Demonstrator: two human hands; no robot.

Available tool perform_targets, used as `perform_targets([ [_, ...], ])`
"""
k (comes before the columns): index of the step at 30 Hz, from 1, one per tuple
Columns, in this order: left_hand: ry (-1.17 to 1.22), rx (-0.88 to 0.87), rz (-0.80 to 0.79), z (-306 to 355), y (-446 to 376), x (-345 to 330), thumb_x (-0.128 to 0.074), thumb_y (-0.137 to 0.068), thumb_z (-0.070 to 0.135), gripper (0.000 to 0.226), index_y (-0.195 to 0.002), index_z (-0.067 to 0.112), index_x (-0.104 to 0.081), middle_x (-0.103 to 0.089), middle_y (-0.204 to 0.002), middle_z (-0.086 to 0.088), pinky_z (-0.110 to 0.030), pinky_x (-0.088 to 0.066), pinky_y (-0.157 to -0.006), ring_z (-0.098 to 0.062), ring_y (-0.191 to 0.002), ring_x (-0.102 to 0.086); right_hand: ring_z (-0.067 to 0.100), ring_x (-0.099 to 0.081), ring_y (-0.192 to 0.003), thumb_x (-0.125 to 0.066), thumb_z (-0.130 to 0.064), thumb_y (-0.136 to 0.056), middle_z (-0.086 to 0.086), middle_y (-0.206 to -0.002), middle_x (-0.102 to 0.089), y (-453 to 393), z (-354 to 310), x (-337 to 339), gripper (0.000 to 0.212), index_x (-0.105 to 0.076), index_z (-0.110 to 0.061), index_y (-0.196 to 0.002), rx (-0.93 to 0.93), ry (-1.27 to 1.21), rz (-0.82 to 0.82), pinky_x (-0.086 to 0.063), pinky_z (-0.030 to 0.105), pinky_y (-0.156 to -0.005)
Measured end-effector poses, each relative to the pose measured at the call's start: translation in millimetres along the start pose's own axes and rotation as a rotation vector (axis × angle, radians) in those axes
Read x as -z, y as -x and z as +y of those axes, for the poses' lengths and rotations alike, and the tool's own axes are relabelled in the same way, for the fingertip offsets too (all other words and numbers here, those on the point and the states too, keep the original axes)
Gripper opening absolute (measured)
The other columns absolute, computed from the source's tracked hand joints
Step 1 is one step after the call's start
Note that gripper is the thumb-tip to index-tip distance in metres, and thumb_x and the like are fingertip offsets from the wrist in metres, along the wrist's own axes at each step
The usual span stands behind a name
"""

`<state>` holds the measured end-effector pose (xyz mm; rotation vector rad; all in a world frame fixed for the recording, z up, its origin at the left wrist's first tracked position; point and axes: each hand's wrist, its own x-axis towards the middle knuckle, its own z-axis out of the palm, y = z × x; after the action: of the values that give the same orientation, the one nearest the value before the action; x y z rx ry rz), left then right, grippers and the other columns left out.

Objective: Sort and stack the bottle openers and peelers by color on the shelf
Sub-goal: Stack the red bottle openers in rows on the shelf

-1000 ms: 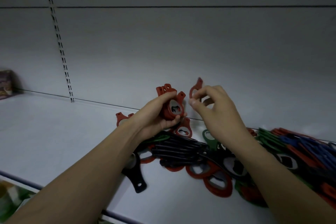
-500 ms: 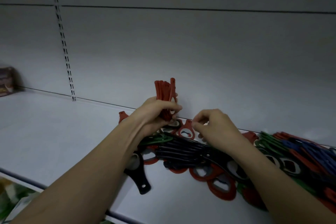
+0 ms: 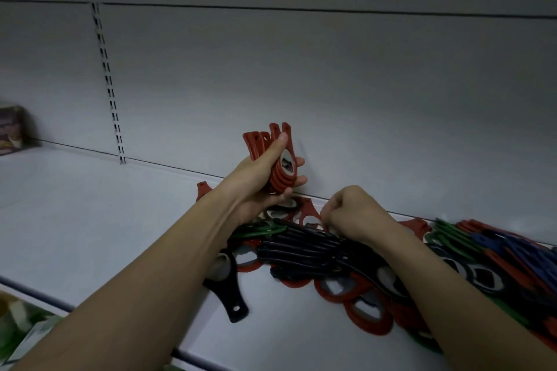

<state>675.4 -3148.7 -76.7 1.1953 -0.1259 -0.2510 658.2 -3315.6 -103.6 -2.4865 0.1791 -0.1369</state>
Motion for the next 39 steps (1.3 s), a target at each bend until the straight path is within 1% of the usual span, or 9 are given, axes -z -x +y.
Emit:
perform_targets([
  [2, -0.002, -0.022, 0.001, 0, 1, 0, -0.072, -0.087, 0.03, 0.04, -0.118, 0.006, -0.063, -0.071, -0.113, -0.011, -0.024, -0.054, -0.053, -0.024, -0.092, -0.074, 0.026, -0.065, -0.069, -0.068, -0.023, -0.087, 0.022, -0.083, -0.072, 2, -1, 0, 0.03, -0.071, 0.007, -0.086, 0.012, 0.005, -0.022, -0.056, 0.037, -0.074],
  [5, 0.022, -0.035, 0.002, -1, 2, -1, -0.074, -0.085, 0.014, 0.047, -0.126, -0.001, -0.057, -0.065, -0.121, -0.017, -0.025, -0.057, -0.058, -0.03, -0.102, -0.071, 0.028, -0.069, -0.085, -0.074, -0.034, -0.085, 0.016, -0.088, -0.073, 5, -6, -3, 0.035, -0.072, 0.0, -0.092, 0.019, 0.056, -0.063, -0.054, 0.037, -0.08],
  [8, 0.051, -0.022, 0.0, 0, 2, -2, -0.071, -0.087, 0.032, 0.039, -0.114, 0.005, -0.061, -0.072, -0.113, -0.012, -0.022, -0.056, -0.051, -0.03, -0.091, -0.074, 0.033, -0.069, -0.089, -0.072, -0.027, -0.087, 0.02, -0.096, -0.072, 6, -6, -1, 0.033, -0.071, 0.005, -0.097, 0.022, 0.023, -0.071, -0.055, 0.039, -0.082],
  [12, 0.049, -0.005, 0.005, 2, 2, -2, -0.061, -0.089, 0.049, 0.044, -0.113, 0.012, -0.06, -0.077, -0.093, -0.005, -0.018, -0.048, -0.038, -0.024, -0.073, -0.075, 0.011, -0.06, -0.053, -0.066, -0.013, -0.091, 0.007, -0.074, -0.068, 8, -3, 9, 0.009, -0.062, -0.009, -0.097, 0.035, -0.198, 0.033, -0.046, 0.025, -0.054],
  [16, 0.052, 0.031, -0.01, 1, 0, 1, -0.058, -0.088, 0.055, 0.046, -0.112, 0.016, -0.063, -0.075, -0.091, -0.005, -0.018, -0.045, -0.036, -0.022, -0.068, -0.073, 0.004, -0.054, -0.044, -0.061, -0.01, -0.093, 0.002, -0.071, -0.064, 11, -3, 26, 0.007, -0.059, -0.013, -0.1, 0.059, -0.512, 0.147, -0.039, 0.02, -0.044],
  [22, -0.153, 0.04, -0.055, -5, 0, -2, -0.062, -0.086, 0.055, 0.058, -0.117, 0.007, -0.064, -0.075, -0.091, -0.009, -0.022, -0.051, -0.046, -0.017, -0.071, -0.073, 0.009, -0.053, -0.051, -0.057, -0.009, -0.098, 0.003, -0.071, -0.067, 25, -14, 32, 0.009, -0.064, -0.006, -0.102, 0.168, -0.95, -0.036, -0.044, 0.02, -0.046],
  [26, -0.249, 0.001, -0.211, -11, 4, -9, -0.063, -0.078, 0.056, 0.064, -0.12, 0.007, -0.063, -0.071, -0.095, -0.01, -0.025, -0.056, -0.06, -0.016, -0.078, -0.072, 0.009, -0.055, -0.047, -0.058, -0.012, -0.098, 0.006, -0.072, -0.062, 28, -18, 16, 0.008, -0.062, -0.007, -0.103, 0.186, -0.743, 0.002, -0.045, 0.02, -0.045],
  [32, -0.187, -0.018, -0.38, -11, 5, -7, -0.063, -0.093, 0.011, 0.033, -0.124, 0.001, -0.058, -0.072, -0.11, -0.012, -0.032, -0.059, -0.08, -0.025, -0.104, -0.07, 0.008, -0.058, -0.052, -0.061, -0.025, -0.096, 0.01, -0.09, -0.065, 27, -7, 16, 0.018, -0.056, -0.015, -0.109, 0.126, -0.679, 0.085, -0.046, 0.019, -0.046],
  [39, -0.398, -0.165, -0.276, -15, 3, -6, -0.073, -0.085, 0.019, 0.031, -0.114, 0.013, -0.062, -0.072, -0.103, -0.005, -0.029, -0.06, -0.071, -0.02, -0.095, -0.073, 0.013, -0.064, -0.058, -0.05, -0.016, -0.102, 0.011, -0.089, -0.069, 29, -8, 11, 0.012, -0.06, -0.019, -0.109, 0.113, -0.781, -0.032, -0.056, 0.024, -0.06],
])
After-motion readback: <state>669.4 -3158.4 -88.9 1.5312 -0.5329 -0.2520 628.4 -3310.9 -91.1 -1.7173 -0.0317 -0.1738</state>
